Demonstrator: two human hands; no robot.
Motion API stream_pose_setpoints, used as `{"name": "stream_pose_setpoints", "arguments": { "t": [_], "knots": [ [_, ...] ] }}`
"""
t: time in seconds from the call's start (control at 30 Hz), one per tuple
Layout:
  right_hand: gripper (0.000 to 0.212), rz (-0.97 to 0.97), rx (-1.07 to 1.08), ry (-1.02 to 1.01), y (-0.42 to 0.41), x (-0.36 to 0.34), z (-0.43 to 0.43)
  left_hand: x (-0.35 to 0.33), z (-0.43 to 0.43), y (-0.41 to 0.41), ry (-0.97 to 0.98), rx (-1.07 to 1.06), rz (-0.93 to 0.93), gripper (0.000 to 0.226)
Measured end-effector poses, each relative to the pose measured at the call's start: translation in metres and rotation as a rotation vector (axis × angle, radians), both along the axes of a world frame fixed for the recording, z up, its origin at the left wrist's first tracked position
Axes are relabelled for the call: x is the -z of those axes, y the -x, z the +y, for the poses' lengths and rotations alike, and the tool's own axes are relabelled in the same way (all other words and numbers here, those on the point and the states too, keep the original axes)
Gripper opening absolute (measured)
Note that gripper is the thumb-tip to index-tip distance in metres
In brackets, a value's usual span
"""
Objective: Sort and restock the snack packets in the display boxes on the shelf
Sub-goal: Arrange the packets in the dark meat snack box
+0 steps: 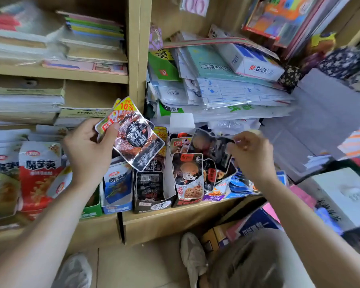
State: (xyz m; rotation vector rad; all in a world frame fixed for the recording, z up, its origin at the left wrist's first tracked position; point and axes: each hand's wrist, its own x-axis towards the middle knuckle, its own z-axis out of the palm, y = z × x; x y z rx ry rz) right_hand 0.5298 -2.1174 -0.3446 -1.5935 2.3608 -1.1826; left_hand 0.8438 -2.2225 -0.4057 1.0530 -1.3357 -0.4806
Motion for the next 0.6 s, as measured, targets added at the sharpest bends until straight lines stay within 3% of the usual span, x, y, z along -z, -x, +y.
{"name": "stream_pose_setpoints", "arguments": {
  "t": [0.13, 0.23, 0.33, 0.43, 0.5, 0.6],
  "knots": [
    [0.018, -0.038, -0.049, -0.193, -0.004, 0.027, 0.014, 0.000, -0.001, -0.001, -0.026, 0.007, 0.033, 0.021],
    [0.034, 0.054, 0.009, 0.008, -0.015, 0.025, 0.024, -0.001, 0.001, -0.003, -0.017, -0.029, 0.028, 0.021],
    [0.027, 0.111, -0.235, 0.086, -0.052, 0.019, 0.023, -0.002, 0.002, -0.009, 0.000, -0.049, 0.008, 0.018],
    [0.036, 0.049, -0.583, -0.172, -0.087, 0.023, -0.001, 0.000, 0.001, -0.015, -0.005, -0.048, 0.027, 0.019],
    [0.045, 0.045, -0.688, -0.373, -0.102, 0.028, -0.025, -0.001, 0.000, -0.018, 0.005, -0.064, 0.045, 0.020],
    [0.055, 0.204, -0.789, -0.605, -0.119, 0.039, -0.062, -0.002, -0.002, -0.023, 0.012, -0.074, 0.062, 0.021]
  ]
}}
